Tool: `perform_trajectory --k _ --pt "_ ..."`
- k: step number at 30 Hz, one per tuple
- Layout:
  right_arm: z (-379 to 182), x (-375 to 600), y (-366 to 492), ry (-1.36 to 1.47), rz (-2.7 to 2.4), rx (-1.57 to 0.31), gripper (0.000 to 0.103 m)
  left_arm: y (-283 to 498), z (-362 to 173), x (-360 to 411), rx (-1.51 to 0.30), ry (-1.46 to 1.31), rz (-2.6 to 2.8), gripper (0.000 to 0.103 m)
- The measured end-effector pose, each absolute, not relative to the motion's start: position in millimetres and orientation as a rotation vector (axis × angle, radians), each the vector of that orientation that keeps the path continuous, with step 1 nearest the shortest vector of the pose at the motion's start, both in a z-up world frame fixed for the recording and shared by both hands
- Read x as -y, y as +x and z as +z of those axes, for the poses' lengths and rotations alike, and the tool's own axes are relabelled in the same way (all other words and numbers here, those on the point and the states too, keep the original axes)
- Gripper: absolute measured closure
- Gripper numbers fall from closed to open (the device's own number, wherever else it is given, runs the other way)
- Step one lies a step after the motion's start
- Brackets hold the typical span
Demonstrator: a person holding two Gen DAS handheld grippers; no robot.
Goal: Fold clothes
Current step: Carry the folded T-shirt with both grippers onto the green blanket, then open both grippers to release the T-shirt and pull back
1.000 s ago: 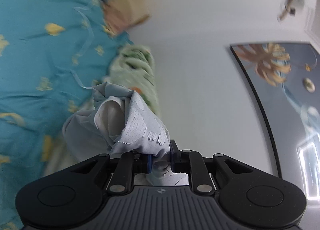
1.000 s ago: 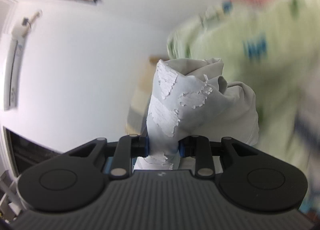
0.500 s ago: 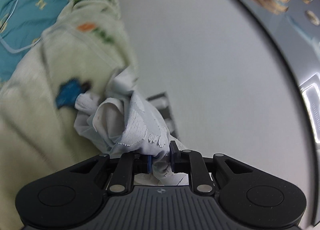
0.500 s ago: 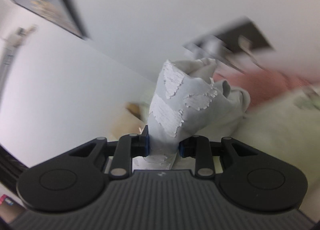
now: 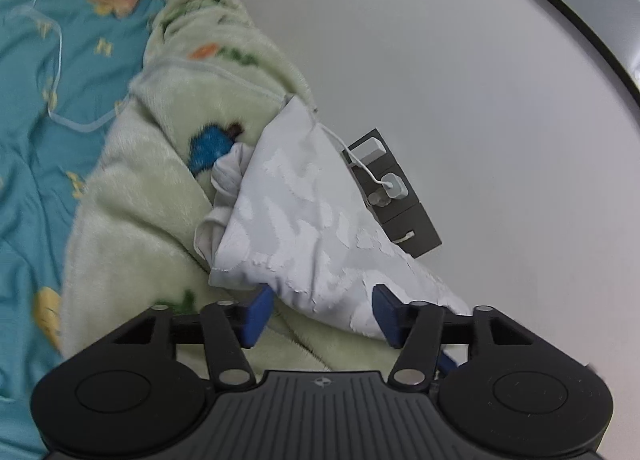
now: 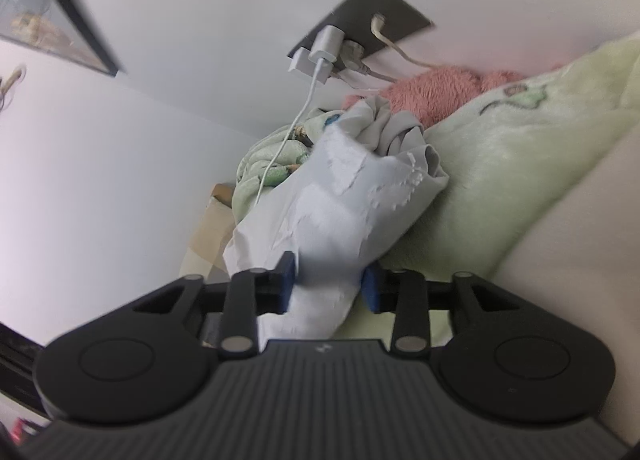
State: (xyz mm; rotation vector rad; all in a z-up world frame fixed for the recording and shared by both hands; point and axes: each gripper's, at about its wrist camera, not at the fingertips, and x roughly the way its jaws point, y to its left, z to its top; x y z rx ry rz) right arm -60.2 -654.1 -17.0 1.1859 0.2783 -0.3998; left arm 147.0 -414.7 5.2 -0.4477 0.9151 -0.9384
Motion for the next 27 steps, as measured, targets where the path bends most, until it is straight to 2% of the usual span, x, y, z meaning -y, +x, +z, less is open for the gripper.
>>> perform_trajectory --k 2,9,11,13,19,20,21,23,27 --pt "-2.7 643.2 -72.0 1.139 -0.4 -0.27 0.047 131.8 24.7 405.5 -0.865 -0.399 -0.935 0.026" --pt "48.1 595.1 -112.0 0.953 -0.377 -0.24 0.044 42.9 103.1 354.4 -0.655 -0.185 -0.928 0.011" --pt "61.1 579.3 -122.5 0.887 -0.384 -0.236 0.039 16.9 119.3 336.8 -0.587 -0.145 -0.909 0.004" --pt "72.0 562.8 -132.6 0.82 -0.391 -0.232 0.038 -6.5 133.0 319.3 -0.529 -0.12 -0.893 0.001" --pt "92.6 512.1 -161.4 0.659 -0.391 -0.226 0.037 -62.6 157.4 271.9 -0.4 -0.048 -0.815 0.0" --pt "95.2 503.4 -165.8 0.632 -0.392 -0.221 0.034 -71.4 160.8 265.0 -0.383 -0.032 -0.806 0.0" --pt "97.7 494.4 -169.9 0.605 -0.393 -0.215 0.022 -79.4 162.9 258.4 -0.37 -0.018 -0.798 0.0" --pt "102.7 476.2 -177.7 0.546 -0.393 -0.201 0.017 -92.5 164.7 246.5 -0.348 0.002 -0.783 0.0" --pt "109.8 441.2 -187.7 0.42 -0.399 -0.186 0.016 -112.0 163.4 225.8 -0.32 0.019 -0.747 0.0"
